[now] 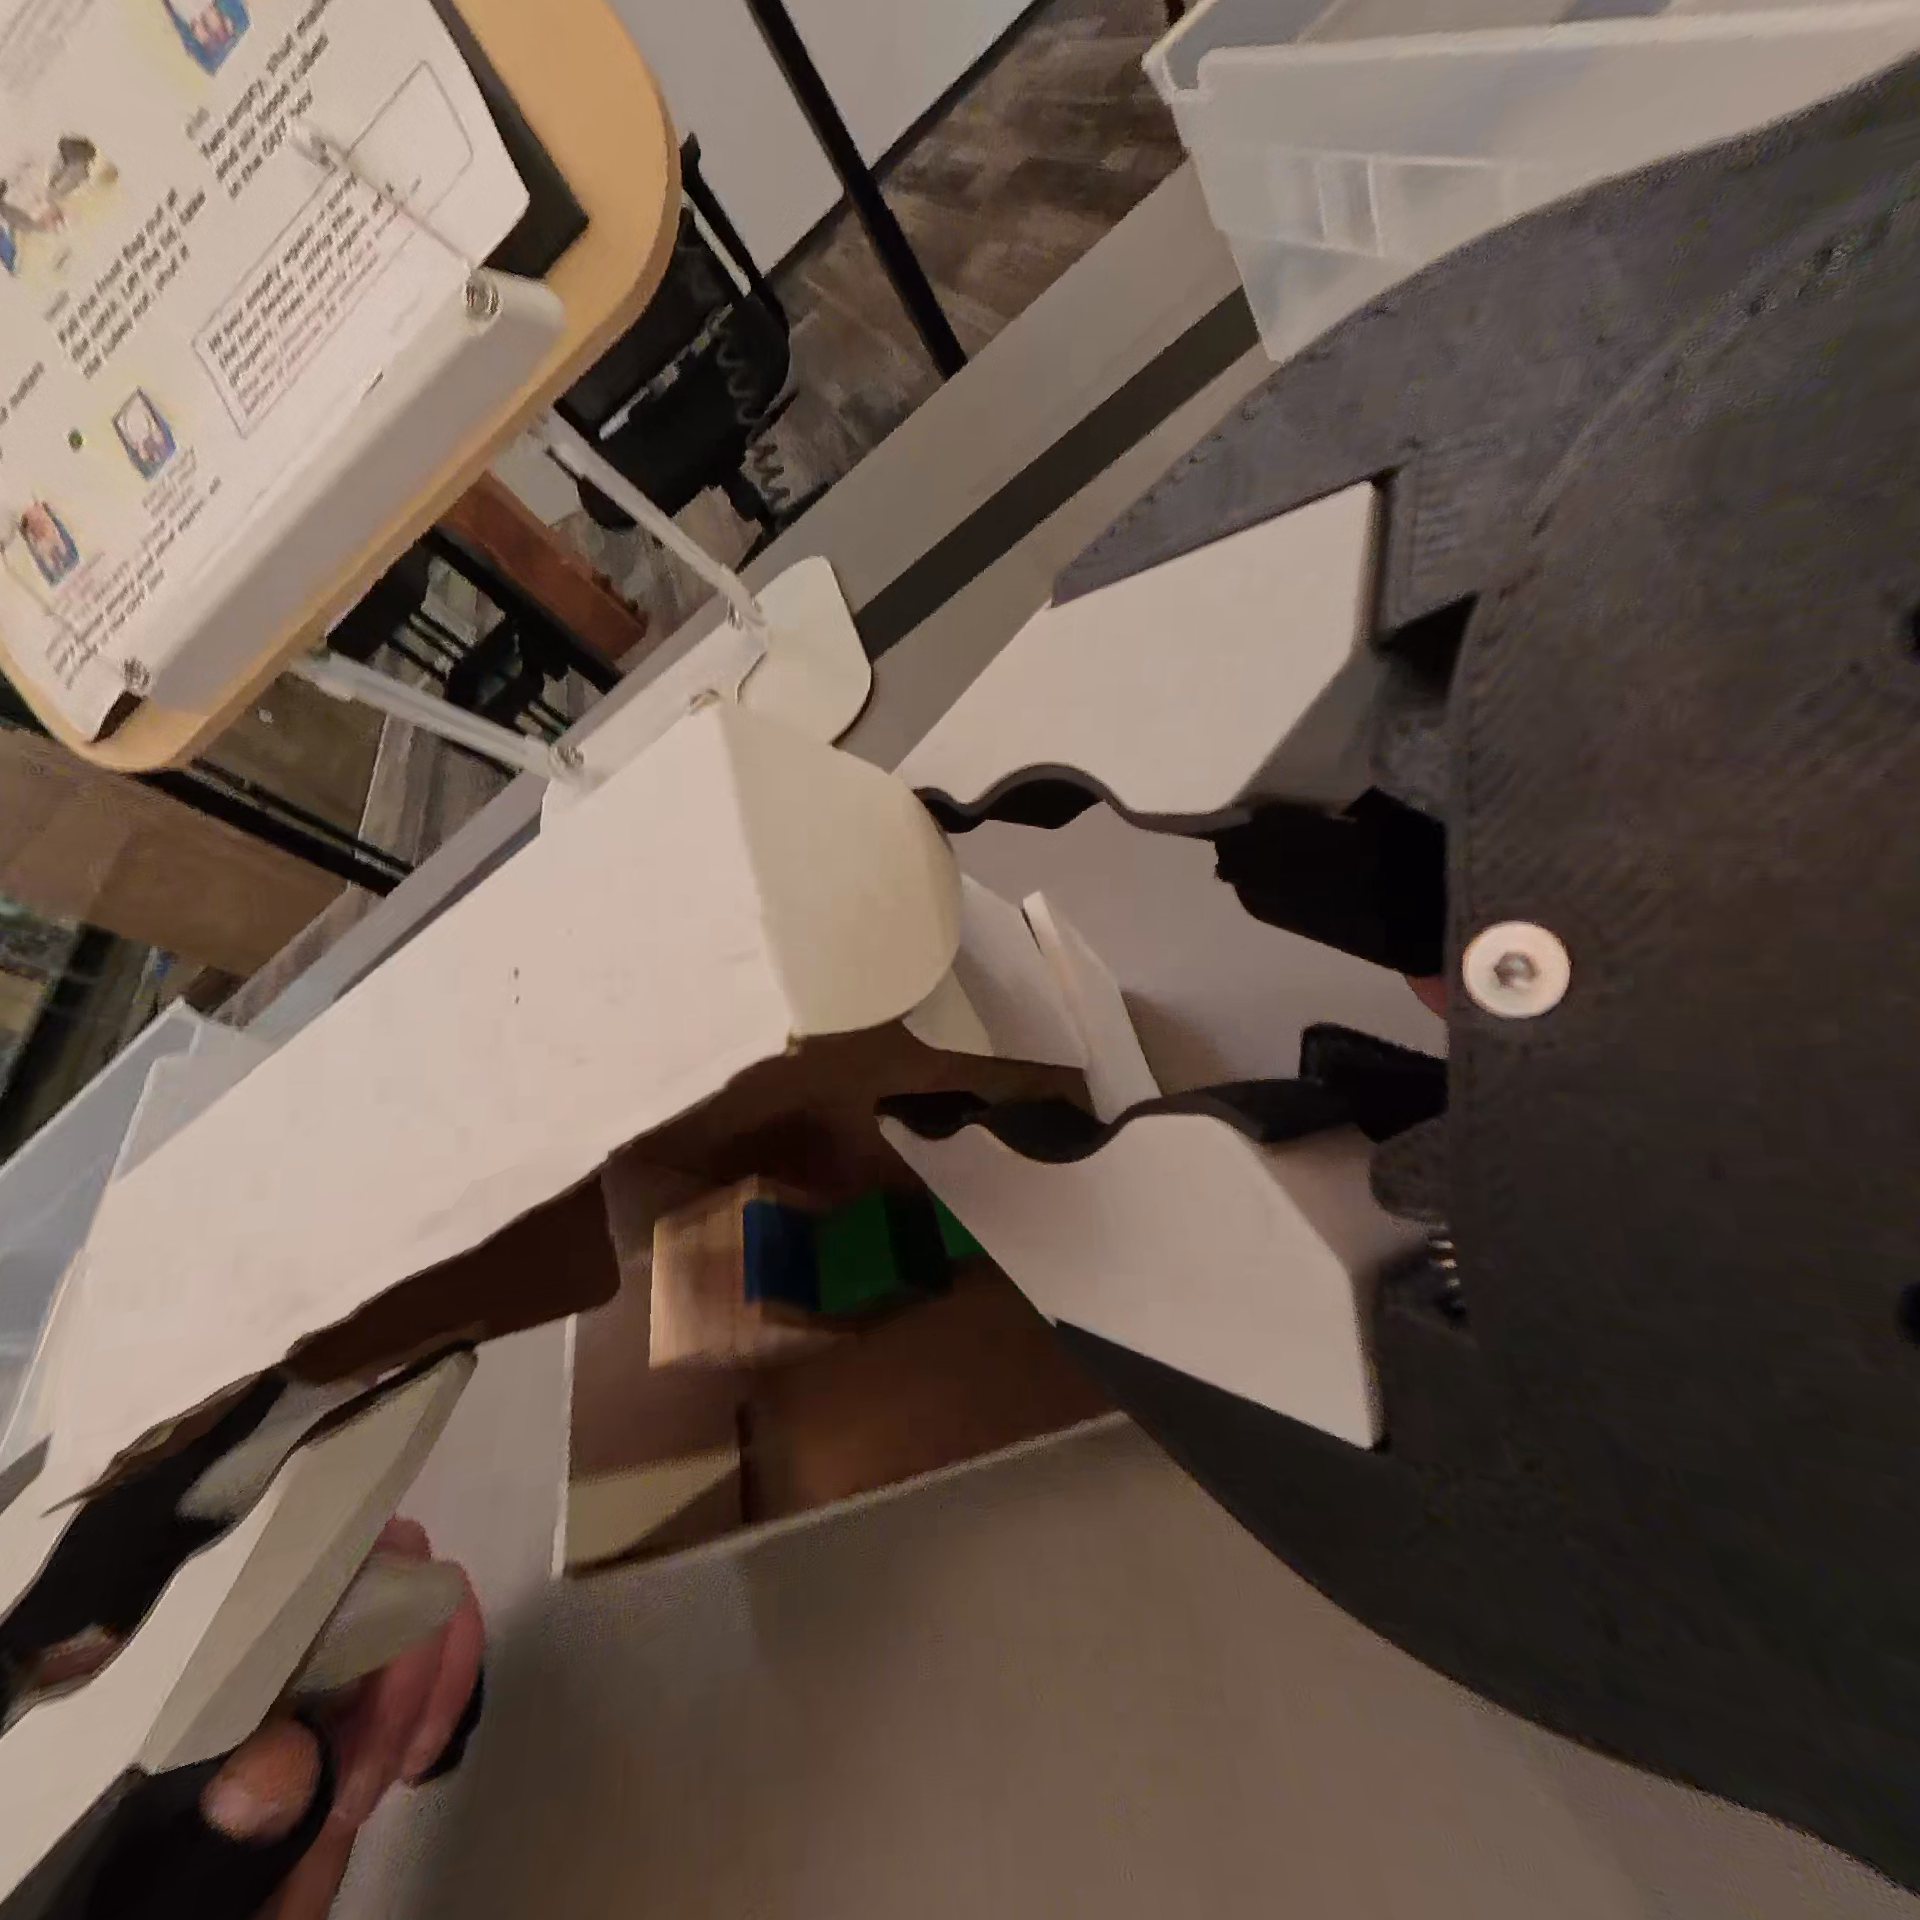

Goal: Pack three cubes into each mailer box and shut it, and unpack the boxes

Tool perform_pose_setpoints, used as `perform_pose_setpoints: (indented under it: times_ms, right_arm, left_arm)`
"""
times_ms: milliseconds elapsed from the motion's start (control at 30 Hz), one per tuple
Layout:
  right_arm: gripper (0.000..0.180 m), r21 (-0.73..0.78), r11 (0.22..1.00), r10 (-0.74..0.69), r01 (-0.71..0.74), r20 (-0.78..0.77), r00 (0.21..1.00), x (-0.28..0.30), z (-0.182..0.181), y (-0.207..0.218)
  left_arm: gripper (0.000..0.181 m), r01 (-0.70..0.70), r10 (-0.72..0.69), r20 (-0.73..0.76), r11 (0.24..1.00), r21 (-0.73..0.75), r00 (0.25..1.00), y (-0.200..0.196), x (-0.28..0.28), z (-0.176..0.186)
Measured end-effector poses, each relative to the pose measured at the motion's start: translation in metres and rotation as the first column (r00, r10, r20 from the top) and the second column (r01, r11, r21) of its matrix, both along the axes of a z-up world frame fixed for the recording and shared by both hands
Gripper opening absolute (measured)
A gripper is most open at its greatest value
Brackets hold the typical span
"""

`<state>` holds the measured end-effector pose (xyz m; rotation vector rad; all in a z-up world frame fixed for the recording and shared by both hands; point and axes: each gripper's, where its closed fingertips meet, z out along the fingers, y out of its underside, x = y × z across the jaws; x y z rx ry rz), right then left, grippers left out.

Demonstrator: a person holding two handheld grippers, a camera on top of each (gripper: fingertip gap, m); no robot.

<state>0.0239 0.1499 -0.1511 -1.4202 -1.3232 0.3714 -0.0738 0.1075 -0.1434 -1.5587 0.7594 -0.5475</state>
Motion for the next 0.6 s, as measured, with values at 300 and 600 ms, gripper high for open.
perform_pose_setpoints:
  times_ms: [300, 600]
  right_arm:
    - [0.051, -0.077, 0.997, 0.001, 0.001, 0.028, 1.000, 0.005, -0.008, -0.032]
    - [0.064, -0.227, 0.941, -0.278, 0.252, -0.088, 0.957, -0.003, -0.012, -0.035]
  left_arm:
    - [0.055, 0.066, -0.072, -0.095, 0.996, -0.057, 0.993, -0.024, 0.011, -0.017]
    - [0.047, 0.051, -0.058, -0.124, 0.997, -0.055, 0.991, -0.024, 0.013, -0.023]
